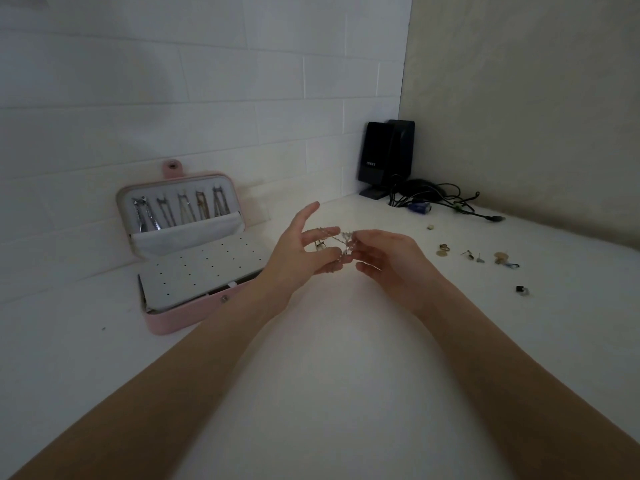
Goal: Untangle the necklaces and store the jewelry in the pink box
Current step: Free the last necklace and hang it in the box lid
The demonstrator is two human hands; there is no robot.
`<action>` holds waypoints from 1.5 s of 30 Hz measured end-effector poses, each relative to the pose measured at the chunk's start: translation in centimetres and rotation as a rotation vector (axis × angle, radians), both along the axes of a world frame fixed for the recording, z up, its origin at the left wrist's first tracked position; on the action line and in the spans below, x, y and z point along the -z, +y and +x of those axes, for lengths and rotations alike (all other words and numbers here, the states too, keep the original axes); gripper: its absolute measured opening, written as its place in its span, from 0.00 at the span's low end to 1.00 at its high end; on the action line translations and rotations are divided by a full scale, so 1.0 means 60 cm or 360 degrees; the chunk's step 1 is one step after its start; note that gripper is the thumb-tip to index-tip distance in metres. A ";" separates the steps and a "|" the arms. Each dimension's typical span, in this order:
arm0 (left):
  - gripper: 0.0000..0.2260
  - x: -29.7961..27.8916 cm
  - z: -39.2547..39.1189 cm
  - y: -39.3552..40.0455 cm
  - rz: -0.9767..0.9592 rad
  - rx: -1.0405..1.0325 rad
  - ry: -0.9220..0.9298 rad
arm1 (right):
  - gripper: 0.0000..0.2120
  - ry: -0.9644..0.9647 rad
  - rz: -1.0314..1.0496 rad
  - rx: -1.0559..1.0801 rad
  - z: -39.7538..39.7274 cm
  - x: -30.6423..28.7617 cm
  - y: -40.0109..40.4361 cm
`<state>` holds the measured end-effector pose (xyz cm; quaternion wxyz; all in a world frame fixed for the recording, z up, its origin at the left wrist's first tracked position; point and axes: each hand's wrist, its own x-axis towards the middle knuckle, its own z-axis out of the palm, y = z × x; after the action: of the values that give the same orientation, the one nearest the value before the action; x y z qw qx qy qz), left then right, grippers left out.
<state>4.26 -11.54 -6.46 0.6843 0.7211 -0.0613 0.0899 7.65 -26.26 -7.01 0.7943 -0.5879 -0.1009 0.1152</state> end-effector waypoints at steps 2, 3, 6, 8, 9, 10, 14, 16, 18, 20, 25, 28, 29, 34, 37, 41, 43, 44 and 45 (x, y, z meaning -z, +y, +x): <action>0.32 -0.002 -0.001 -0.003 0.0012 0.0009 -0.0015 | 0.04 -0.0015 0.0006 -0.0005 0.000 0.000 -0.002; 0.32 -0.003 -0.002 -0.004 0.0019 0.0014 -0.0023 | 0.05 -0.0035 -0.0010 -0.0018 0.000 0.000 -0.002; 0.33 -0.002 0.000 -0.004 0.0018 -0.0009 -0.0035 | 0.05 -0.0062 -0.0021 -0.0050 -0.002 -0.001 -0.001; 0.33 -0.001 0.002 -0.003 -0.0024 -0.0039 -0.0004 | 0.05 -0.0055 0.0002 -0.0070 -0.003 -0.003 0.000; 0.33 -0.002 0.002 -0.003 -0.0076 -0.0039 0.0030 | 0.05 -0.0057 0.0009 -0.0085 -0.003 -0.004 0.000; 0.33 -0.002 0.003 -0.003 -0.0147 -0.0023 0.0066 | 0.05 -0.0065 0.0011 -0.0102 -0.004 -0.005 0.000; 0.34 -0.003 0.001 -0.006 -0.0209 0.0087 0.0117 | 0.05 -0.0090 -0.0022 -0.0096 -0.006 -0.003 0.000; 0.35 -0.002 -0.001 -0.008 -0.0138 0.0099 0.0117 | 0.04 -0.0106 -0.0090 -0.0050 -0.005 -0.001 0.001; 0.35 -0.003 -0.002 -0.006 -0.0132 0.0094 0.0137 | 0.04 -0.0111 -0.0120 -0.0023 -0.005 -0.001 0.001; 0.32 -0.005 -0.001 -0.005 -0.0237 0.0083 0.0170 | 0.04 -0.0102 -0.0071 -0.0011 -0.004 -0.001 0.001; 0.23 -0.010 0.003 -0.008 -0.0738 0.0028 0.0275 | 0.05 -0.0079 0.0030 -0.0074 -0.005 -0.004 0.004; 0.18 -0.009 0.007 -0.003 -0.0869 -0.0125 0.0338 | 0.05 -0.0028 0.0023 -0.0135 -0.007 -0.004 0.006; 0.17 -0.008 0.008 -0.001 -0.0881 -0.0156 0.0357 | 0.05 -0.0021 -0.0007 -0.0163 -0.007 -0.005 0.005; 0.08 -0.017 0.012 0.010 -0.1055 -0.0140 0.0432 | 0.06 -0.0270 -0.0654 0.0044 -0.007 0.005 0.009; 0.06 -0.024 0.013 0.019 -0.1180 -0.0153 0.0435 | 0.05 -0.0226 -0.0558 0.0312 0.000 0.007 0.000; 0.12 -0.023 0.008 0.010 -0.0809 -0.0115 0.0359 | 0.05 -0.0133 -0.0194 0.0269 0.005 -0.004 -0.015; 0.11 -0.021 0.004 -0.002 -0.0518 -0.0082 0.0408 | 0.05 -0.0139 -0.0090 0.0192 0.002 -0.009 -0.012; 0.10 -0.018 0.003 -0.006 -0.0311 -0.0082 0.0438 | 0.06 -0.0151 -0.0072 0.0152 0.000 -0.010 -0.008; 0.08 -0.016 0.000 -0.010 -0.0102 -0.0064 0.0461 | 0.07 -0.0161 -0.0060 0.0116 -0.003 -0.012 -0.005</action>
<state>4.25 -12.16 -5.48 0.7066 0.7054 0.0553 0.0004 7.49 -26.54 -6.27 0.7805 -0.6112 -0.1174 0.0581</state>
